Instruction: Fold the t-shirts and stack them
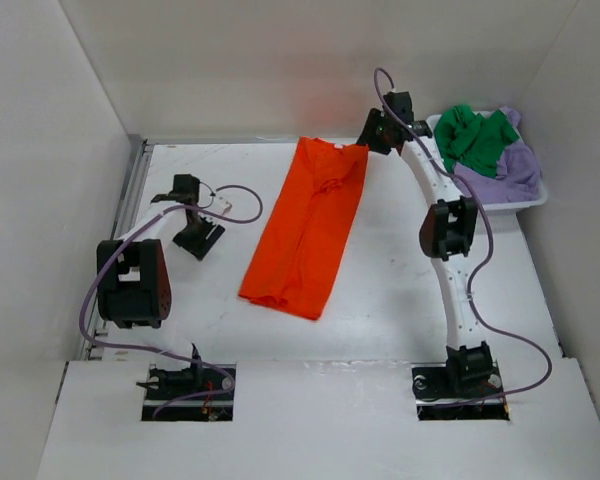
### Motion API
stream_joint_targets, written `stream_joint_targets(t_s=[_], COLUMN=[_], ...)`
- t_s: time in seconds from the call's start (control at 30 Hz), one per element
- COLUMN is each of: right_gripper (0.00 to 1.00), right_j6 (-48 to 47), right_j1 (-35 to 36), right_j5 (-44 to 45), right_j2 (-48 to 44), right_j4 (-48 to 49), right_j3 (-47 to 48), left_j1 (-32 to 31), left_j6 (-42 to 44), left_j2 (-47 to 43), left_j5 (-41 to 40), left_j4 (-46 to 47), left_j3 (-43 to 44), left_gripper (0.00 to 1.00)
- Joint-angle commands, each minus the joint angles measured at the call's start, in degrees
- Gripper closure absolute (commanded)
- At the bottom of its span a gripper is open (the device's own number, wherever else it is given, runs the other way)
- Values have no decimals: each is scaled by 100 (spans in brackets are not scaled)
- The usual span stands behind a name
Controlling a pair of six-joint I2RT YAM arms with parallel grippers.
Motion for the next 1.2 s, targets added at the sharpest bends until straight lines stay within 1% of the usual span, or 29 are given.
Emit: stream_joint_targets(t_s=[0.0, 0.07, 0.13, 0.17, 0.23, 0.33, 0.43, 0.53, 0.63, 0.7, 0.77, 0.83, 0.9, 0.93, 1.0, 1.07, 1.1, 1.13, 1.17], right_gripper=[45, 43, 41, 40, 40, 38, 38, 38, 38, 39, 39, 40, 41, 44, 57, 77, 85, 90, 93], right_j6=[-179, -258, -328, -276, -93, 530, 1181, 1814, 2438, 2685, 2782, 2809, 2792, 2791, 2757, 2756, 2756, 2756, 2756], right_j1=[-6, -6, 46, 186, 415, 985, 1670, 2461, 2928, 3122, 3246, 3325, 3395, 3395, 3395, 3395, 3395, 3361, 3308], right_j5=[-163, -32, 143, 222, 258, 232, 188, 232, 311, 364, 399, 460, 513, 513, 452, 417, 382, 338, 311], right_j2=[-199, -1093, -2226, -3049, -4054, -5286, -5842, -6089, -6212, -6222, -6169, -6143, -6099, -6090, -6072, -6090, -6116, -6168, -6238], right_j4=[-570, -299, 323, 866, 1396, 1715, 1917, 2242, 2576, 2778, 2893, 2946, 3033, 3060, 3209, 3437, 3586, 3727, 3885], right_j3=[721, -786, -2632, -3971, -5506, -7493, -8622, -9335, -9784, -10004, -10145, -10233, -10330, -10374, -10505, -10725, -10865, -11014, -11164], left_j1=[-437, -613, -727, -763, -842, -991, -1210, -1413, -1624, -1825, -1993, -2029, -2020, -2020, -2002, -1932, -1880, -1801, -1678], left_j6=[-189, -189, -207, -216, -216, -163, 12, 197, 617, 1353, 2407, 3217, 3711, 3931, 4326, 4635, 4697, 4715, 4706], left_j2=[-163, -154, -171, -198, -268, -470, -820, -1155, -1602, -1971, -2218, -2228, -2211, -2211, -2254, -2272, -2255, -2228, -2185], left_j5=[109, 127, 171, 197, 241, 232, 154, 109, 206, 241, 180, 153, 302, 407, 583, 689, 724, 759, 777], left_j4=[55, 90, 169, 213, 318, 581, 1037, 1355, 1601, 2004, 2697, 3418, 3841, 3886, 3887, 3896, 3939, 3957, 3957], left_j3=[-11, -81, -151, -186, -257, -432, -722, -933, -1284, -1766, -2285, -2541, -2577, -2569, -2551, -2516, -2481, -2402, -2288], left_gripper=[38, 38, 38, 38, 39, 40, 41, 42, 43, 43, 43, 42, 39, 38, 37, 34, 33, 31, 30])
